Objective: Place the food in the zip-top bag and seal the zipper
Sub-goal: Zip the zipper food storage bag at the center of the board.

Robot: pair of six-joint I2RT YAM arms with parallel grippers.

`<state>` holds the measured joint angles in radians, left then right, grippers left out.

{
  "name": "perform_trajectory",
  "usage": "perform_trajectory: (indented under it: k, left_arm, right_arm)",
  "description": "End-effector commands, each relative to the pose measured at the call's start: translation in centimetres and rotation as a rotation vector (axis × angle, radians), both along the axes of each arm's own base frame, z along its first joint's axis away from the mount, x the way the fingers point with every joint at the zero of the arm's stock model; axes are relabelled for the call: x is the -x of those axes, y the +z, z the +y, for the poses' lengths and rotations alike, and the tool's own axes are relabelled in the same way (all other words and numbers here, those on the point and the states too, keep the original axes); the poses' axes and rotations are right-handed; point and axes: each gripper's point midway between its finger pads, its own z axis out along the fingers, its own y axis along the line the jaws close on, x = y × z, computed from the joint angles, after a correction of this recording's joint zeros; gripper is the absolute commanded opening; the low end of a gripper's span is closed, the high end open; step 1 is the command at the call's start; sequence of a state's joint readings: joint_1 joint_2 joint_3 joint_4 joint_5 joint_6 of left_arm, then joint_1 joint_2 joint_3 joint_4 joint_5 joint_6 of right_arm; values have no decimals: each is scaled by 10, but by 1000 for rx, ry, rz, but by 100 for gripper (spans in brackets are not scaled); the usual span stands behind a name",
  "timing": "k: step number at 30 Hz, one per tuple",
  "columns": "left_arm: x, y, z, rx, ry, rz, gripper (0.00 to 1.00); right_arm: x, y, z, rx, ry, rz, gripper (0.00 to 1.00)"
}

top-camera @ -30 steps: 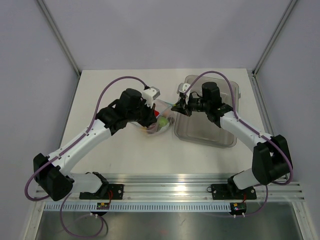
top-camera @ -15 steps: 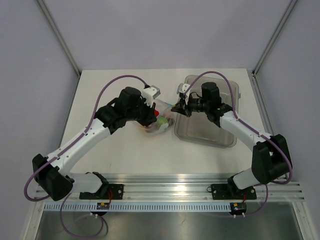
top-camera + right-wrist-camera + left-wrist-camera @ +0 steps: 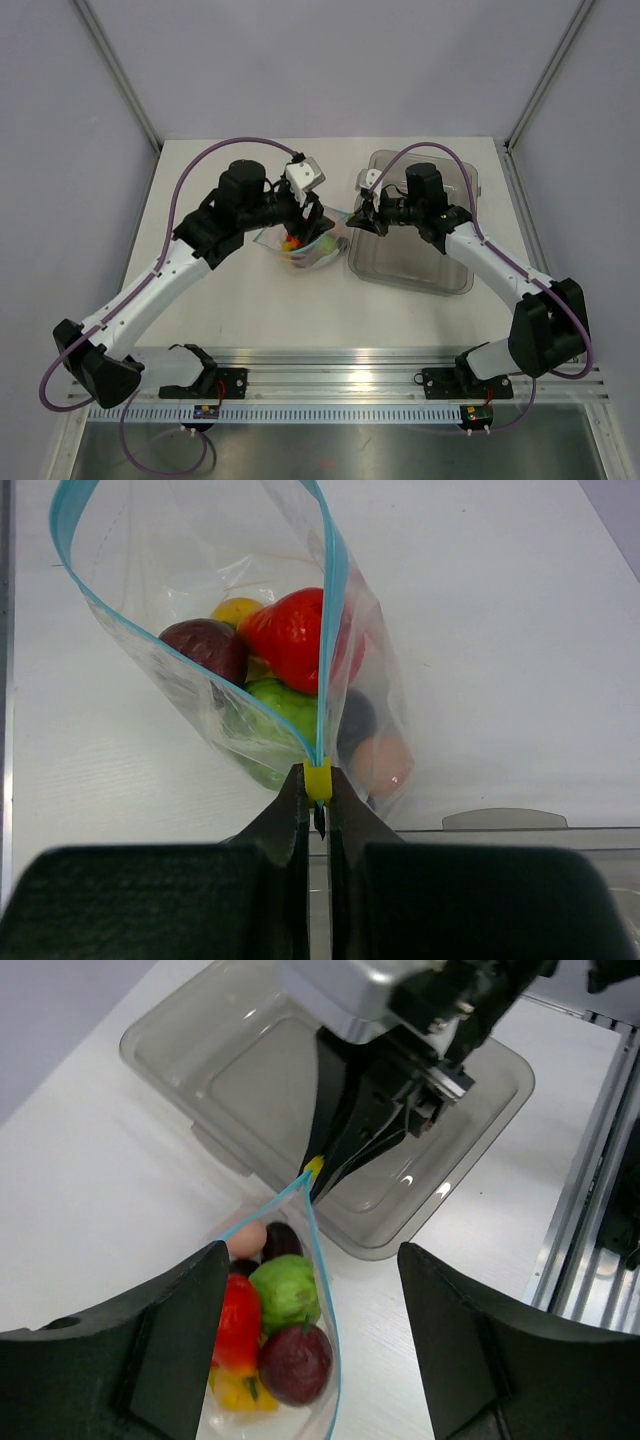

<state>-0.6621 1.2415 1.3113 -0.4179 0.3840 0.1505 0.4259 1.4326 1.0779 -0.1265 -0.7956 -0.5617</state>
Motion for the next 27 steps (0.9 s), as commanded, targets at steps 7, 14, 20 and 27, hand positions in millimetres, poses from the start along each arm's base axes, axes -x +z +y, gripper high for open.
perform_trajectory:
  k: [7, 14, 20, 27]
  left_arm:
    - [-2, -6, -42, 11, -296, -226, 65]
    - [-12, -28, -53, -34, -317, -174, 62]
    - [-19, -45, -55, -74, -303, -150, 43]
    - [-15, -58, -51, -115, -322, -117, 0]
  right_arm:
    - [7, 36, 0, -29, 49, -69, 0]
    - [13, 38, -1, -22, 74, -65, 0]
    - [14, 38, -2, -14, 74, -67, 0]
    - [11, 45, -5, -116, 57, -38, 9]
